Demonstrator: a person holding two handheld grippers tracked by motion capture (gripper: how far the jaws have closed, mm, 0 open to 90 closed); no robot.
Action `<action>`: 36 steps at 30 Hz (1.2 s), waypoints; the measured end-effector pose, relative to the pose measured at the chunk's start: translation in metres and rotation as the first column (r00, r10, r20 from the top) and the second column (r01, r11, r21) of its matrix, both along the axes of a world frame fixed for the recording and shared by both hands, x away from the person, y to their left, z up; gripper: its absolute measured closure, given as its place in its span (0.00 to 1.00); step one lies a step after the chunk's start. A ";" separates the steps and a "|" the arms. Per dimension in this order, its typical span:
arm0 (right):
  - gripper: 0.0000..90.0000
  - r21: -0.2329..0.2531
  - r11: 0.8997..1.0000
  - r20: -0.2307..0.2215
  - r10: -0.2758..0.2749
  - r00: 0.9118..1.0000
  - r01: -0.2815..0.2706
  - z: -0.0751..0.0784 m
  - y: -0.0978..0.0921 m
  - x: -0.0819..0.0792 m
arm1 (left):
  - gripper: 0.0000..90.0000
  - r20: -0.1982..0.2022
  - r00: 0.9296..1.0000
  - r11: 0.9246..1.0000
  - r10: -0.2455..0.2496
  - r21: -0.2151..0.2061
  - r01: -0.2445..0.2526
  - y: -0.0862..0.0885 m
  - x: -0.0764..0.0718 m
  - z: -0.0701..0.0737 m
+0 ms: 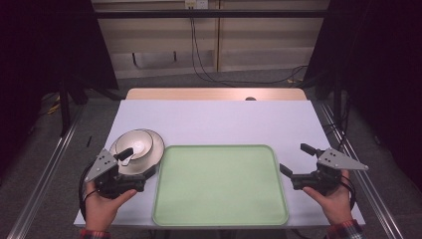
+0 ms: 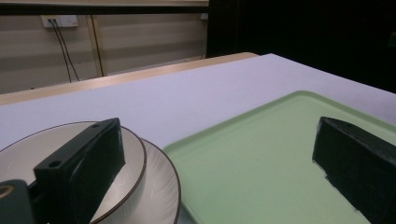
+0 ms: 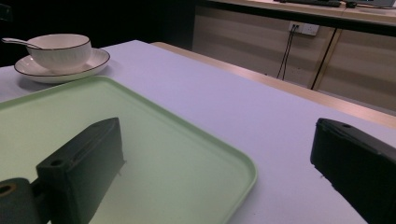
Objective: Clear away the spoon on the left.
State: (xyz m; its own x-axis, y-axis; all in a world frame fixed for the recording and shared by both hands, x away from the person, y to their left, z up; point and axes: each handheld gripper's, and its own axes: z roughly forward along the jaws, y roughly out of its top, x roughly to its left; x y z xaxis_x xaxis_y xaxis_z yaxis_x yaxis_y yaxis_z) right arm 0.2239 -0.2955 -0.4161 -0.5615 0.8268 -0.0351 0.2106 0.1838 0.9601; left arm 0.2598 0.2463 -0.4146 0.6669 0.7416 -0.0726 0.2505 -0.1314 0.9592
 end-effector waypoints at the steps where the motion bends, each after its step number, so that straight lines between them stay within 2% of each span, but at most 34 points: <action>1: 0.02 0.002 1.000 -0.005 -0.002 1.000 0.002 0.000 0.000 0.000 | 0.02 -0.001 1.000 1.000 0.004 -0.007 -0.004 0.000 0.000 0.000; 10: 0.03 0.032 0.999 -0.008 -0.009 1.000 0.010 -0.002 -0.002 0.004 | 0.02 -0.007 1.000 1.000 0.013 -0.001 -0.013 0.004 -0.003 -0.001; 15: 0.03 0.024 1.000 -0.012 -0.005 1.000 0.005 -0.003 0.000 0.007 | 0.03 -0.028 0.998 0.998 0.056 0.027 -0.055 0.011 -0.005 -0.002; 16: 0.03 0.024 1.000 -0.010 -0.005 1.000 0.005 -0.003 0.000 0.008 | 0.03 -0.030 0.997 0.998 0.065 0.020 -0.065 0.012 -0.006 -0.003; 19: 0.03 0.017 1.000 -0.014 0.014 1.000 -0.014 -0.004 0.002 0.009 | 0.04 -0.028 0.996 0.996 0.085 0.033 -0.084 0.017 -0.007 -0.003; 24: 0.03 0.020 1.000 -0.016 0.010 1.000 -0.010 -0.004 0.004 0.012 | 0.07 -0.041 0.991 0.991 0.130 0.032 -0.129 0.024 -0.009 -0.005; 25: 0.03 0.016 1.000 -0.009 0.015 1.000 -0.015 -0.005 0.005 0.012 | 0.08 -0.039 0.991 0.992 0.126 0.031 -0.124 0.027 -0.009 -0.006; 27: 0.03 0.015 1.000 -0.009 0.016 1.000 -0.016 -0.004 0.006 0.013 | 0.09 -0.031 0.989 0.989 0.141 0.054 -0.140 0.029 -0.010 -0.007; 28: 0.03 0.016 1.000 -0.002 0.015 1.000 -0.015 -0.004 0.007 0.013 | 0.13 -0.028 0.988 0.987 0.151 0.056 -0.149 0.030 -0.011 -0.007; 31: 0.03 0.018 1.000 0.003 0.020 1.000 -0.020 -0.004 0.008 0.014 | 0.16 -0.029 0.985 0.983 0.168 0.077 -0.165 0.035 -0.011 -0.010; 35: 0.03 0.020 1.000 -0.002 0.023 1.000 -0.023 -0.004 0.007 0.014 | 0.24 -0.031 0.979 0.975 0.202 0.103 -0.197 0.040 -0.011 -0.013; 36: 0.03 0.019 1.000 0.002 0.017 1.000 -0.017 -0.004 0.008 0.014 | 0.25 -0.033 0.979 0.976 0.200 0.099 -0.196 0.042 -0.011 -0.014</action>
